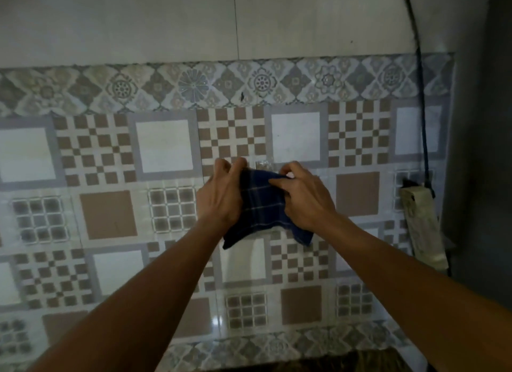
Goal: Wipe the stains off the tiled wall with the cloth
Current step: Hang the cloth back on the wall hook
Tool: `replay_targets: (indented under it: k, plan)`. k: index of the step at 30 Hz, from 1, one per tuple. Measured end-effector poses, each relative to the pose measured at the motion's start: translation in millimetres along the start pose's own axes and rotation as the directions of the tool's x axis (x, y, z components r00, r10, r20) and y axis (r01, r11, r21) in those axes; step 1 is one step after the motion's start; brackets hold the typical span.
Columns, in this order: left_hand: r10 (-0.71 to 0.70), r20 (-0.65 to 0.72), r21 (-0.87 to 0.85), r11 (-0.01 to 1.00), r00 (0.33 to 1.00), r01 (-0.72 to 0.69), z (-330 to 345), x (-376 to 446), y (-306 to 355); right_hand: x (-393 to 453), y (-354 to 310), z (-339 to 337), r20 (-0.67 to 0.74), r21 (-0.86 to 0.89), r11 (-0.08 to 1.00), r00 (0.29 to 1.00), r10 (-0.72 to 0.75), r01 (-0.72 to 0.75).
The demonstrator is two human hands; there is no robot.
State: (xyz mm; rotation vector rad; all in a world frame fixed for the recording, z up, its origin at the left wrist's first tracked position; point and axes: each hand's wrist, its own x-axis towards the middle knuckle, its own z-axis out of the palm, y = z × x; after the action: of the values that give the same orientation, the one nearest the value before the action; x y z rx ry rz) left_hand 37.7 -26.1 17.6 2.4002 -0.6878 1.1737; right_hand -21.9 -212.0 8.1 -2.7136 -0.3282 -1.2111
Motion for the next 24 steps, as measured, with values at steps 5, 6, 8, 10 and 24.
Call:
replay_targets:
  k: [5, 6, 8, 10, 24]
  plan:
    - [0.068, 0.061, 0.217, 0.973, 0.996, -0.080, 30.9, 25.1, -3.9, 23.1, 24.1, 26.5, -0.061, 0.136, 0.978, 0.984, 0.170, -0.160]
    - [0.066, 0.068, 0.206, 0.975, 0.995, -0.079, 37.2, 21.6, -5.1, 20.2, 26.8, 34.1, -0.050, 0.157, 0.972, 0.981, 0.186, -0.176]
    - [0.054, 0.062, 0.168, 0.984, 0.997, -0.063, 49.9, 9.4, -6.9, 12.2, 29.5, 49.4, -0.052, 0.252, 0.946, 0.974, 0.222, -0.202]
    - [0.066, 0.073, 0.107, 0.991, 0.995, -0.074, 60.5, -2.8, -6.0, 3.3, 31.5, 61.8, -0.095, 0.274, 0.942, 0.969, 0.226, -0.193]
    - [-0.208, 0.250, -0.038, 0.974, 0.946, 0.224, -12.3, -37.2, 22.3, -68.6, -19.3, 32.1, -0.037, 0.328, 0.871, 0.916, 0.399, -0.366]
